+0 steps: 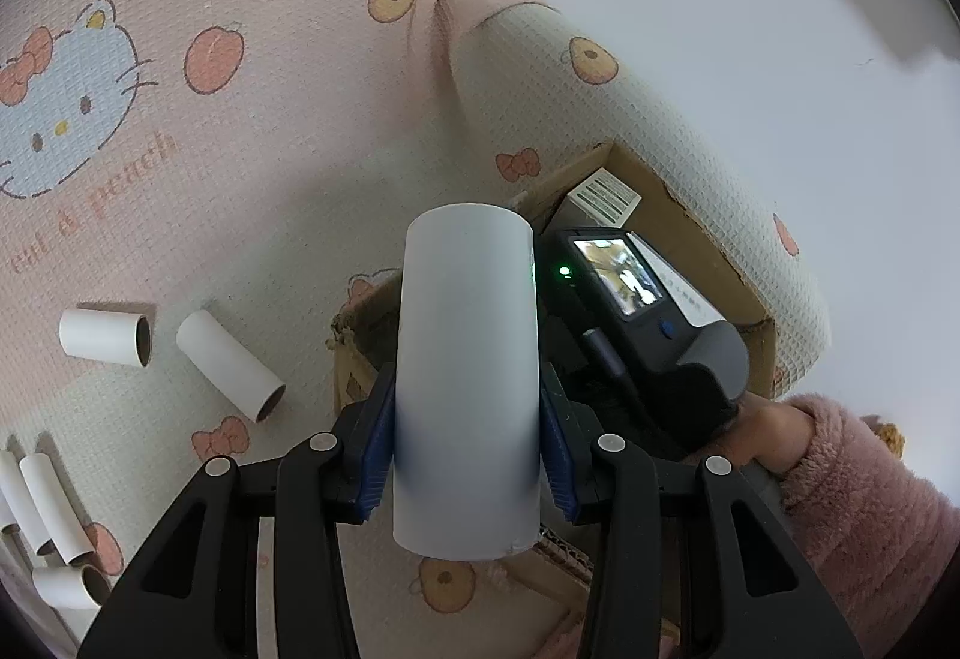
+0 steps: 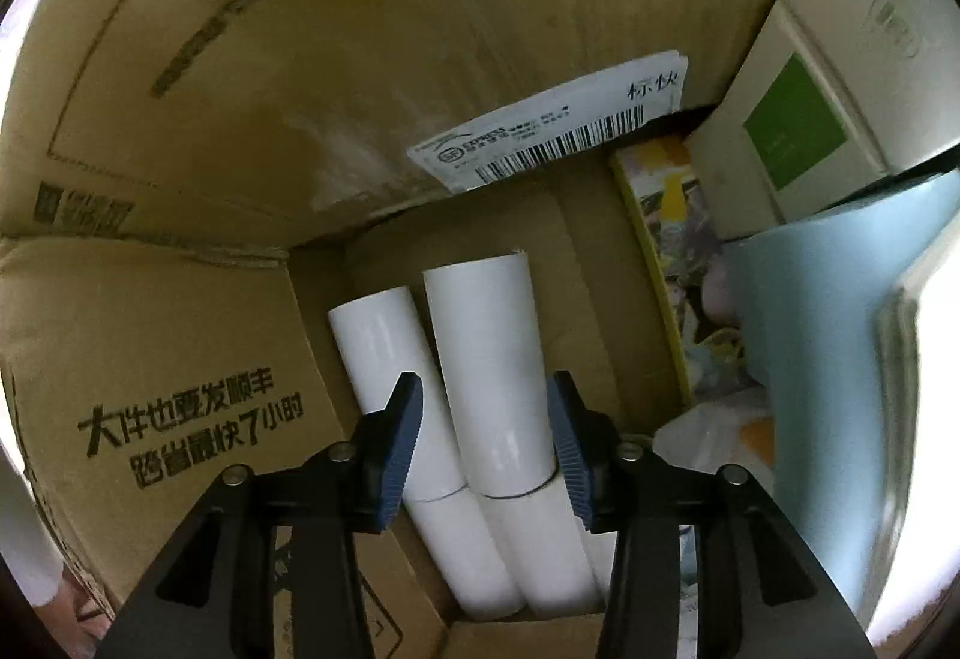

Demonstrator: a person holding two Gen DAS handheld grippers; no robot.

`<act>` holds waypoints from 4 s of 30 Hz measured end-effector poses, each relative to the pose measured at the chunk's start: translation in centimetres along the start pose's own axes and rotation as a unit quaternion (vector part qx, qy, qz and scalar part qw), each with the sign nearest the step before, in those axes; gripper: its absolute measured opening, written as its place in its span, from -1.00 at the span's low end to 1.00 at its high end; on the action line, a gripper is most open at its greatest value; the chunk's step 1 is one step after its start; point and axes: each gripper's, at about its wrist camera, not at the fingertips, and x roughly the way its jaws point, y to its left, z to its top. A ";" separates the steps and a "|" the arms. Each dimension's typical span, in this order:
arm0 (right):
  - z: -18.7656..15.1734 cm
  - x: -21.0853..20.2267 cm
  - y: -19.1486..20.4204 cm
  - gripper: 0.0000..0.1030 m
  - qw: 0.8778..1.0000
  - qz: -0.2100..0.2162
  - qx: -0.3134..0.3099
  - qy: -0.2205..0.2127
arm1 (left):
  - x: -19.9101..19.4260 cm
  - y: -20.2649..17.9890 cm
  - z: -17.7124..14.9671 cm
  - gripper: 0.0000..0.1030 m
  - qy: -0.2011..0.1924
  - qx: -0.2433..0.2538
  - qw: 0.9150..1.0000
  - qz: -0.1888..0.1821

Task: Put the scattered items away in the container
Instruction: 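Lower the tube into the box beside the standing tubes with the right gripper, then open the right gripper to release the tube in the box, then lower the tube held in the left gripper into the box beside the others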

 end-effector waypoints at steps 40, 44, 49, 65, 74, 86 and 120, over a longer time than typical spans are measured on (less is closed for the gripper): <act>-7.9 -13.4 2.7 0.08 0.992 -0.048 -0.043 -0.107 | 0.1 -4.7 0.1 -0.10 0.012 0.051 0.998 0.042; -8.4 -15.0 0.8 -0.02 0.992 -0.022 -0.022 -0.125 | 0.7 -5.9 -0.1 -0.10 0.021 0.055 0.997 0.044; -7.3 -14.1 0.4 -0.64 0.992 0.027 0.013 -0.124 | 1.9 -7.5 -0.2 -0.10 0.036 0.066 0.995 0.062; -10.0 -17.9 -3.9 -0.65 0.981 0.055 0.061 -0.173 | 6.3 -10.0 0.3 -0.10 0.121 0.053 0.985 0.111; -10.4 -18.6 -5.9 -0.64 0.977 0.058 0.080 -0.189 | 10.6 -9.6 1.4 -0.10 0.195 0.000 0.970 0.143; -10.1 -19.0 -7.7 -0.64 0.975 0.044 0.083 -0.203 | 16.3 -6.1 1.5 -0.10 0.222 -0.164 0.945 0.175; -9.7 -17.2 -7.1 -0.64 0.978 0.053 0.091 -0.181 | 19.0 -0.2 0.0 -0.08 0.225 -0.343 0.902 0.132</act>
